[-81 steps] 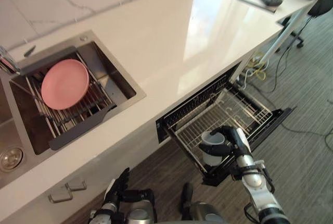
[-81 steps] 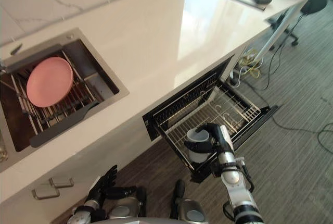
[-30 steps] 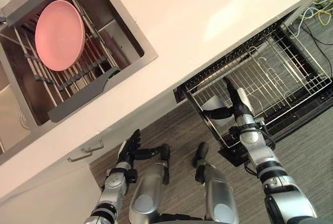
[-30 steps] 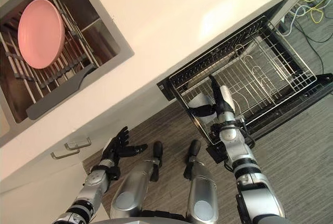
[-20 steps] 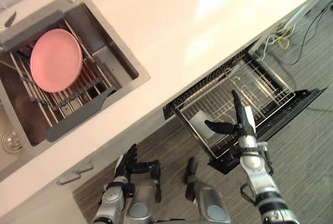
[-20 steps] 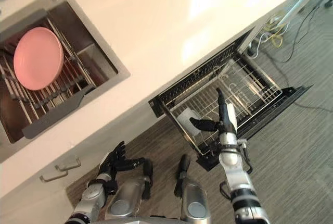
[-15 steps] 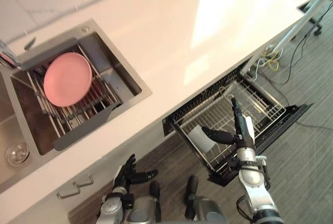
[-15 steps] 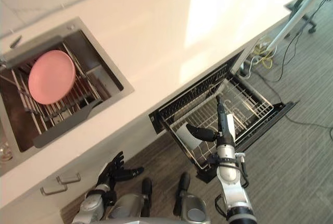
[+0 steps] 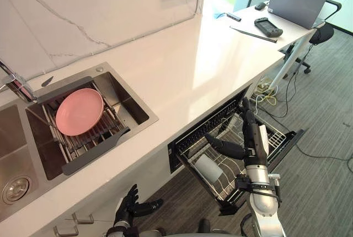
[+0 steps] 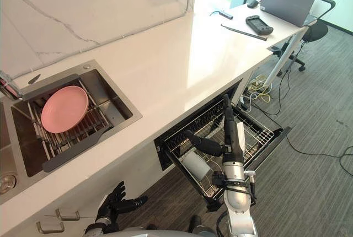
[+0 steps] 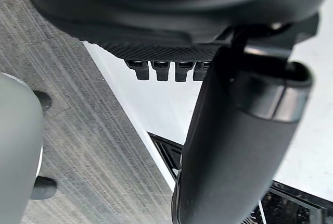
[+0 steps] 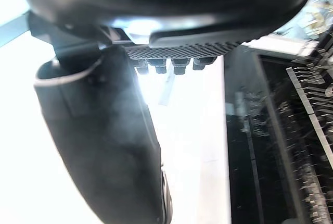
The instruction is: Walk over to the sink, pick up the cup, carry it to the dishwasher, place the cup inside the dishwasher, then close the dishwasher door
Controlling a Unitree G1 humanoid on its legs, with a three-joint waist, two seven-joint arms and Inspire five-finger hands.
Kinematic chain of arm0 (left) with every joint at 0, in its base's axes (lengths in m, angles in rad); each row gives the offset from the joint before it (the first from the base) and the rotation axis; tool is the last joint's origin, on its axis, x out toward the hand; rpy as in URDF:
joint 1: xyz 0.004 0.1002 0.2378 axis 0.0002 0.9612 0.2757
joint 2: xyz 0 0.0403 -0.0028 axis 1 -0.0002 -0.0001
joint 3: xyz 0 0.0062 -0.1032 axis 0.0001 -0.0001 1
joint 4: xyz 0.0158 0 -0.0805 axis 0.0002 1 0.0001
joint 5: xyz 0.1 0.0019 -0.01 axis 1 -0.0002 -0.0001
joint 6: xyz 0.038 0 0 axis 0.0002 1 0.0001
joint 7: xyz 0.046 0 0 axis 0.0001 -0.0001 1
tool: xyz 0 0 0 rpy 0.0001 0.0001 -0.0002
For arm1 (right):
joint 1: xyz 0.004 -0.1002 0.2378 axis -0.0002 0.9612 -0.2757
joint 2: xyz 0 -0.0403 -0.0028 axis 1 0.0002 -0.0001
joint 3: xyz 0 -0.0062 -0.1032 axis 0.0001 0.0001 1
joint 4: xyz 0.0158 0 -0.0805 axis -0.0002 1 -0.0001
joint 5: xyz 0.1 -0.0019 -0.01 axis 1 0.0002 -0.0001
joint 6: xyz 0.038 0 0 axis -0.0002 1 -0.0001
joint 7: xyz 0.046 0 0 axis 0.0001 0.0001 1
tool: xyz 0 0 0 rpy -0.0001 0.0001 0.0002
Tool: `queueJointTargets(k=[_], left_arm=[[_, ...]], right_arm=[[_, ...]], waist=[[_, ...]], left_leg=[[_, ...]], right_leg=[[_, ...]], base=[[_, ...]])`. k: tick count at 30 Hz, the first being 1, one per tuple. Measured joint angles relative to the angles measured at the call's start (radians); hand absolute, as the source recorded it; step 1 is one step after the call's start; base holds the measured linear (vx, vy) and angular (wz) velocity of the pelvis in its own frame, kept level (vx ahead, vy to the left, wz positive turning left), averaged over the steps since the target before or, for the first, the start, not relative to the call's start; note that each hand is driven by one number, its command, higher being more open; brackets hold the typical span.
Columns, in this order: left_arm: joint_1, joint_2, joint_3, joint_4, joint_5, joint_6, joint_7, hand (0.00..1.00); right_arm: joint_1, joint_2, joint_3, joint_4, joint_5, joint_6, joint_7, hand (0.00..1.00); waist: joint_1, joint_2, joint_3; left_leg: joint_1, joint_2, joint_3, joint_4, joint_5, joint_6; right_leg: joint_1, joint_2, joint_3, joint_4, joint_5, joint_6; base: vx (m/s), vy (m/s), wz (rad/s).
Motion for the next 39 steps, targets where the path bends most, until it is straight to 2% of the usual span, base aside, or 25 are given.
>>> queueJointTargets(k=[5,8,10,11,13,14,15,16,17,20,21,22,23,24,25,26,27,29,30,31,32,33,36,39], left_arm=[[0.022,-0.003,0.037,0.009,-0.002,-0.01,-0.003,1.0],[0.039,0.003,0.046,0.011,-0.008,-0.017,-0.013,1.0],[0.06,0.007,0.058,0.012,-0.019,-0.017,-0.024,1.0],[0.071,0.005,0.068,0.016,-0.019,-0.015,-0.028,1.0],[0.076,0.006,0.076,0.029,-0.02,-0.011,-0.037,1.0],[0.081,0.006,0.076,0.032,-0.019,-0.002,-0.039,1.0],[0.086,0.0,0.075,0.034,-0.019,0.008,-0.04,1.0],[0.091,-0.004,0.076,0.035,-0.019,0.011,-0.04,1.0],[0.111,-0.006,0.084,0.039,-0.021,0.015,-0.041,1.0],[0.134,-0.01,0.106,0.044,-0.028,0.016,-0.045,1.0],[0.133,-0.012,0.11,0.047,-0.021,0.016,-0.05,1.0],[0.131,-0.012,0.11,0.047,-0.017,0.015,-0.051,1.0],[0.13,-0.007,0.111,0.046,-0.018,0.013,-0.056,1.0],[0.132,-0.006,0.111,0.044,-0.018,0.011,-0.057,1.0],[0.133,0.001,0.11,0.042,-0.018,0.011,-0.056,1.0],[0.136,0.013,0.11,0.04,-0.019,0.012,-0.055,1.0],[0.136,0.019,0.11,0.039,-0.019,0.012,-0.055,1.0],[0.127,0.032,0.095,0.038,-0.019,0.013,-0.056,1.0],[0.126,0.033,0.092,0.038,-0.019,0.013,-0.056,1.0],[0.127,0.035,0.09,0.038,-0.019,0.014,-0.056,1.0],[0.126,0.039,0.087,0.037,-0.019,0.014,-0.058,1.0],[0.123,0.044,0.083,0.038,-0.019,0.017,-0.058,1.0],[0.125,0.015,0.087,0.025,-0.02,0.012,-0.059,1.0],[0.132,0.012,0.091,0.026,-0.018,0.006,-0.063,1.0]], right_arm=[[0.003,0.0,0.004,-0.008,0.002,-0.002,0.079,1.0],[0.022,-0.002,0.007,-0.009,0.018,-0.008,0.102,1.0],[0.038,-0.002,0.006,-0.02,0.021,-0.008,0.105,1.0],[0.039,-0.006,0.001,-0.038,0.021,-0.009,0.103,1.0],[0.038,-0.025,-0.011,-0.067,0.026,-0.009,0.093,1.0],[0.036,-0.042,-0.025,-0.078,0.03,-0.009,0.086,1.0],[0.034,-0.06,-0.04,-0.084,0.04,-0.009,0.082,1.0],[0.033,-0.068,-0.045,-0.084,0.04,-0.008,0.08,1.0],[0.031,-0.07,-0.044,-0.084,0.041,0.003,0.083,1.0],[0.027,-0.064,-0.022,-0.084,0.04,0.008,0.093,1.0],[0.025,-0.065,-0.016,-0.084,0.038,0.014,0.094,1.0],[0.025,-0.066,-0.015,-0.084,0.039,0.021,0.091,1.0],[0.024,-0.067,-0.01,-0.084,0.04,0.033,0.082,1.0],[0.02,-0.066,0.0,-0.084,0.04,0.04,0.072,1.0],[0.018,-0.063,0.006,-0.083,0.039,0.042,0.071,1.0],[0.02,-0.061,0.019,-0.082,0.039,0.044,0.07,1.0],[0.019,-0.061,0.022,-0.082,0.038,0.044,0.069,1.0],[0.018,-0.065,0.02,-0.08,0.037,0.039,0.04,1.0],[0.017,-0.068,0.019,-0.076,0.037,0.036,0.032,1.0],[0.018,-0.074,0.017,-0.061,0.034,0.031,0.018,1.0],[0.021,-0.082,0.009,-0.053,0.018,0.03,0.0,1.0],[0.022,-0.087,0.0,-0.048,0.016,0.028,-0.008,1.0],[0.002,-0.106,-0.022,-0.047,0.02,0.025,-0.023,1.0],[-0.01,-0.123,-0.037,-0.048,0.022,0.025,-0.016,1.0]], waist=[[0.0,0.003,-0.008],[0.0,0.006,-0.009],[0.001,0.007,-0.012],[0.0,0.003,-0.014],[-0.001,-0.002,-0.017],[-0.002,0.004,-0.029],[0.0,0.013,-0.034],[0.005,0.017,-0.036],[0.029,0.021,-0.039],[0.035,0.011,-0.036],[0.04,0.008,-0.034],[0.04,0.009,-0.034],[0.04,0.001,-0.028],[0.039,-0.005,-0.019],[0.037,-0.007,-0.012],[0.022,-0.024,-0.01],[0.016,-0.031,-0.01],[0.008,-0.037,-0.007],[0.002,-0.035,-0.006],[-0.003,-0.038,-0.007],[-0.001,-0.043,-0.01],[-0.005,-0.042,-0.012],[0.002,-0.004,-0.018],[-0.001,0.002,-0.021]], left_leg=[[0.033,0.002,-0.011,0.015,-0.004,-0.004],[0.029,0.011,-0.016,0.047,-0.032,-0.01],[0.022,0.027,0.021,0.048,-0.046,0.0],[0.012,0.044,0.078,0.048,-0.043,-0.004],[-0.015,0.064,0.17,0.048,-0.042,-0.006],[-0.031,0.078,0.239,0.046,-0.037,-0.011],[-0.038,0.081,0.265,0.035,-0.01,-0.021],[-0.04,0.076,0.26,0.03,0.009,-0.019],[-0.036,0.054,0.248,0.036,0.005,-0.01],[-0.052,0.018,0.218,0.102,-0.038,0.02],[-0.057,-0.005,0.198,0.136,-0.064,0.037],[-0.057,-0.013,0.188,0.146,-0.07,0.045],[-0.043,-0.033,0.173,0.158,-0.085,0.06],[-0.013,-0.056,0.15,0.153,-0.106,0.074],[0.004,-0.066,0.138,0.148,-0.113,0.081],[0.017,-0.077,0.107,0.144,-0.123,0.092],[0.019,-0.078,0.089,0.143,-0.126,0.095],[0.024,-0.076,0.031,0.134,-0.123,0.092],[0.022,-0.073,0.018,0.136,-0.122,0.09],[0.018,-0.072,0.002,0.15,-0.118,0.084],[0.016,-0.078,-0.012,0.173,-0.122,0.074],[0.02,-0.079,-0.035,0.178,-0.129,0.064],[0.02,-0.035,-0.044,0.167,-0.139,0.04],[0.032,-0.013,-0.026,0.143,-0.125,0.0]], right_leg=[[0.054,-0.002,-0.027,0.005,-0.007,-0.003],[0.064,-0.01,-0.068,0.056,-0.044,-0.004],[0.064,-0.019,-0.102,0.071,-0.064,0.004],[0.063,-0.029,-0.13,0.07,-0.071,0.003],[0.053,-0.054,-0.188,0.07,-0.076,0.007],[0.043,-0.073,-0.231,0.074,-0.078,0.021],[0.035,-0.094,-0.269,0.098,-0.088,0.038],[0.03,-0.105,-0.279,0.117,-0.095,0.049],[0.025,-0.143,-0.286,0.177,-0.116,0.066],[0.014,-0.218,-0.303,0.298,-0.17,0.093],[-0.002,-0.266,-0.3,0.394,-0.189,0.091],[-0.012,-0.288,-0.294,0.445,-0.194,0.082],[-0.047,-0.339,-0.263,0.575,-0.2,0.049],[-0.101,-0.378,-0.176,0.72,-0.189,-0.009],[-0.128,-0.381,-0.109,0.785,-0.19,-0.008],[-0.167,-0.347,-0.011,0.851,-0.226,0.021],[-0.178,-0.319,0.019,0.855,-0.244,0.03],[-0.216,-0.21,0.073,0.747,-0.296,0.039],[-0.218,-0.184,0.087,0.698,-0.298,0.037],[-0.216,-0.139,0.132,0.598,-0.294,0.037],[-0.211,-0.12,0.153,0.505,-0.254,0.033],[-0.196,-0.115,0.153,0.484,-0.207,0.051],[-0.149,-0.074,0.114,0.39,-0.183,0.037],[-0.094,-0.046,0.102,0.282,-0.149,0.031]], base=[[-0.05,0.005,0.13],[-0.08,0.001,0.4],[-0.07,-0.003,0.53],[-0.03,0.011,0.78],[0.0,0.061,0.97],[0.05,0.124,1.15],[0.06,0.139,1.09],[0.13,0.216,0.74],[0.13,0.194,0.35],[0.17,0.196,0.4],[0.14,0.189,0.42],[0.15,0.233,0.53],[0.11,0.206,0.43],[0.1,0.194,0.4],[0.1,0.137,0.53],[0.09,0.059,0.57],[0.13,0.034,0.83],[0.16,0.005,0.81],[0.18,-0.014,0.82],[0.18,-0.036,0.8],[0.23,-0.076,0.88],[0.27,-0.099,0.74],[0.23,-0.076,0.28],[0.2,-0.056,0.02]])
